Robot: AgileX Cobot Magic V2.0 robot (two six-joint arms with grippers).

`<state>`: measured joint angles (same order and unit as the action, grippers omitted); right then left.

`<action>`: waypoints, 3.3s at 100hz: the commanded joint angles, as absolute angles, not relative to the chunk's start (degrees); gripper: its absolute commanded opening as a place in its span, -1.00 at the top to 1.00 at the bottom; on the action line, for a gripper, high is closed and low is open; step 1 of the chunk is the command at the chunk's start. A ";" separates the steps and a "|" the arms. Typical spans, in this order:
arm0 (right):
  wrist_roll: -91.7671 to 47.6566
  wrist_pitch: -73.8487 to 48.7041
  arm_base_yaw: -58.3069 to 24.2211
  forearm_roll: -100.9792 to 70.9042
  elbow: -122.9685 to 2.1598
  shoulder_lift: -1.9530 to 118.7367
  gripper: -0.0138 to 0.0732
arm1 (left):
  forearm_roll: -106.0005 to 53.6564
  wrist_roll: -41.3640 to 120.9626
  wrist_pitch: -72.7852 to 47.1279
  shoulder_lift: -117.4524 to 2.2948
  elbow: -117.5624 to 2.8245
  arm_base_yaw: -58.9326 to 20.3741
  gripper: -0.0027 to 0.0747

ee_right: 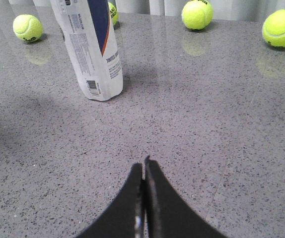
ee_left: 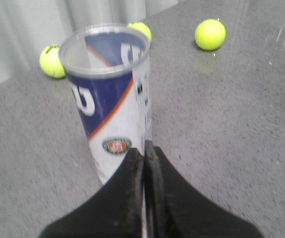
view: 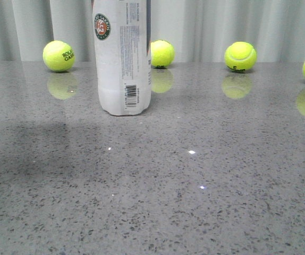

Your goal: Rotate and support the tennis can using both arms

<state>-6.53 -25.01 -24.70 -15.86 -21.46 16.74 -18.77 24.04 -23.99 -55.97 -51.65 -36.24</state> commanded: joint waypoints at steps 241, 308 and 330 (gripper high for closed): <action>-7.05 -20.86 -24.48 -16.38 -22.91 17.11 0.84 | -1.10 3.17 -4.40 2.27 2.65 -1.16 0.98; -5.78 -4.55 -9.54 -12.79 -12.41 13.50 0.84 | -1.10 3.17 -4.40 2.27 2.65 -1.16 0.98; 6.06 -2.51 -2.73 0.71 -5.77 7.11 0.84 | -1.10 3.17 -4.40 2.27 2.65 -1.16 0.98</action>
<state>1.37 -8.64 -4.89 -4.82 -6.19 8.78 -0.54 3.14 -8.49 0.33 0.07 -1.20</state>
